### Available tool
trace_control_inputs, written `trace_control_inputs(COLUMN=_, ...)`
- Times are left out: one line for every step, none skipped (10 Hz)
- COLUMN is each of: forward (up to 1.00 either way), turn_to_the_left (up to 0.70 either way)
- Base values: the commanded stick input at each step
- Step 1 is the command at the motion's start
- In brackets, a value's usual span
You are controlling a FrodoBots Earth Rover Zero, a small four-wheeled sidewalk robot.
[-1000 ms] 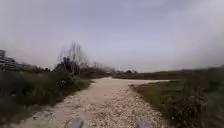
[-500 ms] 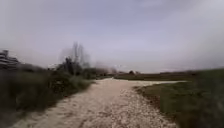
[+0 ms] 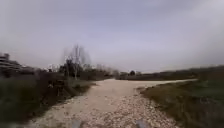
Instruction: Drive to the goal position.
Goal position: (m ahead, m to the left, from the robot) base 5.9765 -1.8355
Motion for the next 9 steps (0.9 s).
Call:
trace_control_inputs(forward=0.70, turn_to_the_left=0.00)
trace_control_inputs(forward=0.70, turn_to_the_left=0.00)
trace_control_inputs(forward=0.70, turn_to_the_left=0.00)
trace_control_inputs(forward=0.70, turn_to_the_left=0.00)
trace_control_inputs(forward=0.70, turn_to_the_left=0.00)
trace_control_inputs(forward=0.70, turn_to_the_left=0.00)
trace_control_inputs(forward=0.70, turn_to_the_left=0.00)
trace_control_inputs(forward=0.70, turn_to_the_left=0.00)
trace_control_inputs(forward=0.70, turn_to_the_left=0.00)
